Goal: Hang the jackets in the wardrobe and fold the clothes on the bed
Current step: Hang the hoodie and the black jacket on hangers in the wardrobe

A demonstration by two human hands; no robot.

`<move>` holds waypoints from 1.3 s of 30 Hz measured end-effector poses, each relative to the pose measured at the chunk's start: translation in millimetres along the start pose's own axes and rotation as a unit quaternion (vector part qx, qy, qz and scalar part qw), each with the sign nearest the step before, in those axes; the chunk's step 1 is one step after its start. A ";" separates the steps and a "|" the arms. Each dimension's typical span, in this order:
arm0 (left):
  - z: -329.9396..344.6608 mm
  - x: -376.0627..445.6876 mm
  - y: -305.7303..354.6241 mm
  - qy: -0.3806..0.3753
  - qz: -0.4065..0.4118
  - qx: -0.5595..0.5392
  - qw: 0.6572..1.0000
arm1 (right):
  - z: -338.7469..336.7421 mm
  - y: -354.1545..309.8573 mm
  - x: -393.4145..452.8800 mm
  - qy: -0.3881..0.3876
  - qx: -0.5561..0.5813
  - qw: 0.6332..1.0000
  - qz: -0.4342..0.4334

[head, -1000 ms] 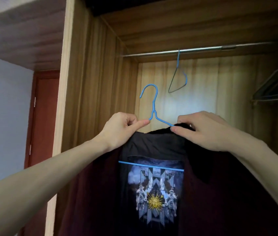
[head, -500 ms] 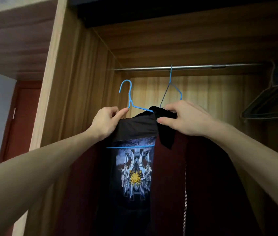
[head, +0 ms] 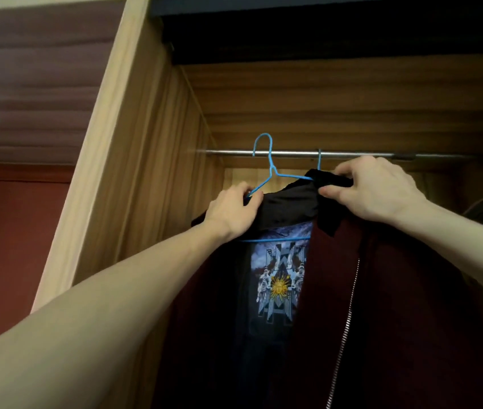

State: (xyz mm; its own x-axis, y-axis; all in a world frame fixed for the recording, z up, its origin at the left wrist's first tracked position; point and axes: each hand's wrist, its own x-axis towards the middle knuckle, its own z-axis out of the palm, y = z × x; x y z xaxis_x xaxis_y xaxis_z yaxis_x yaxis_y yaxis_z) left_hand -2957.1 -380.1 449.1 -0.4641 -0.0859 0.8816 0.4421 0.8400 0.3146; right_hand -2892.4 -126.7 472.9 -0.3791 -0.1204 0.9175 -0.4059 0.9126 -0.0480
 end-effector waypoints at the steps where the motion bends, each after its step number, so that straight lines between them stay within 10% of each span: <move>1: 0.1 6.3 -2.0 0.007 0.016 0.012 1.000 | 0.3 -4.9 7.3 0.009 -0.010 1.000 0.005; 12: 9.5 12.0 -26.5 0.028 0.120 0.010 0.992 | 41.1 -40.6 75.5 0.036 -0.070 0.994 0.071; 39: 25.4 -9.2 -58.7 0.015 0.090 0.048 0.995 | 101.4 -59.5 62.6 -0.041 -0.036 0.993 0.107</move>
State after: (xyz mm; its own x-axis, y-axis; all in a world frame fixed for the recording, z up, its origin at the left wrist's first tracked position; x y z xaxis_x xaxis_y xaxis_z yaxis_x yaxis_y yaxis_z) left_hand -2998.2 -415.0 413.6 -0.3607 0.0548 0.9311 0.4396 0.8905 0.1178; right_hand -2976.3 -228.1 493.1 -0.5185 0.0506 0.8536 -0.2484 0.9463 -0.2069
